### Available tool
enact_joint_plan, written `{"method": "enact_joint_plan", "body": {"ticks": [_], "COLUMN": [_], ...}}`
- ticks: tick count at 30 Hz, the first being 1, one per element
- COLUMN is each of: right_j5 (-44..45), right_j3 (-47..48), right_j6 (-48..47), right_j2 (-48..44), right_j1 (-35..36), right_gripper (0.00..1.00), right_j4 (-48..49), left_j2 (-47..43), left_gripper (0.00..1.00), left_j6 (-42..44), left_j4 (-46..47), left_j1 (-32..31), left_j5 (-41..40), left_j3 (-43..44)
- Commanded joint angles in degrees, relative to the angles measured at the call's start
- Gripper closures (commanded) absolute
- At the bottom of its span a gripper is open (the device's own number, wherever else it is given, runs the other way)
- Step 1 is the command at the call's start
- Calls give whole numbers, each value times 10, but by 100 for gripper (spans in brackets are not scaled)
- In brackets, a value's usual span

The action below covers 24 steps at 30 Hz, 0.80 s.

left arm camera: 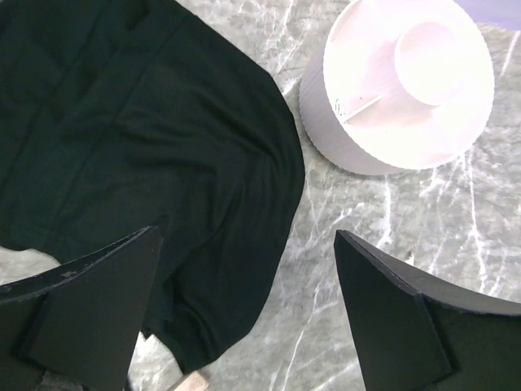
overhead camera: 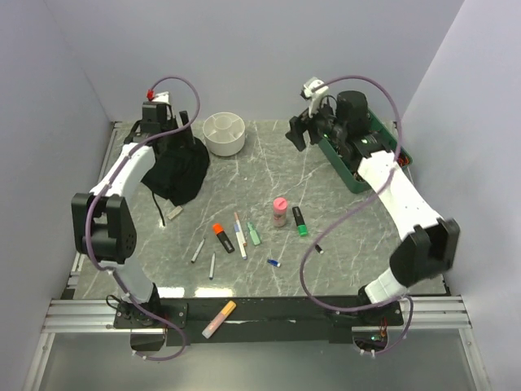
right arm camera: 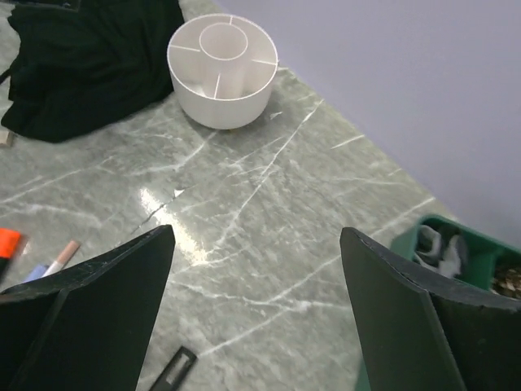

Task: Sort the stationery into containers
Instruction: Move the storage box to the center of the board.

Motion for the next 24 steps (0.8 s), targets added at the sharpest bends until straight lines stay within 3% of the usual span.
{"method": "enact_joint_plan", "body": {"ticks": [1, 5, 10, 12, 13, 17, 21, 24], "right_j5": [-22, -34, -114, -168, -181, -185, -166, -144], "right_j3": [67, 85, 122, 179, 202, 320, 463, 425], "right_j6": [27, 10, -79, -118, -130, -130, -111, -85], "right_j2": [50, 87, 133, 184, 205, 327, 412, 401], "right_j1": [5, 9, 32, 40, 49, 70, 78, 79], "right_gripper": [11, 15, 24, 29, 37, 36, 35, 32], "right_j4": [-7, -3, -6, -29, -54, -83, -124, -72], "left_j2": [30, 75, 89, 72, 62, 15, 49, 95], "left_gripper": [9, 17, 16, 12, 11, 7, 17, 23], "left_j6": [-14, -20, -23, -29, -29, -29, -49, -66], "left_j4": [12, 23, 20, 15, 16, 28, 36, 45], "left_j1": [-25, -34, -30, -11, -2, 51, 52, 40], "left_j5": [-24, -40, -83, -81, -53, 62, 104, 118], "left_j3": [50, 82, 91, 77, 68, 6, 24, 60]}}
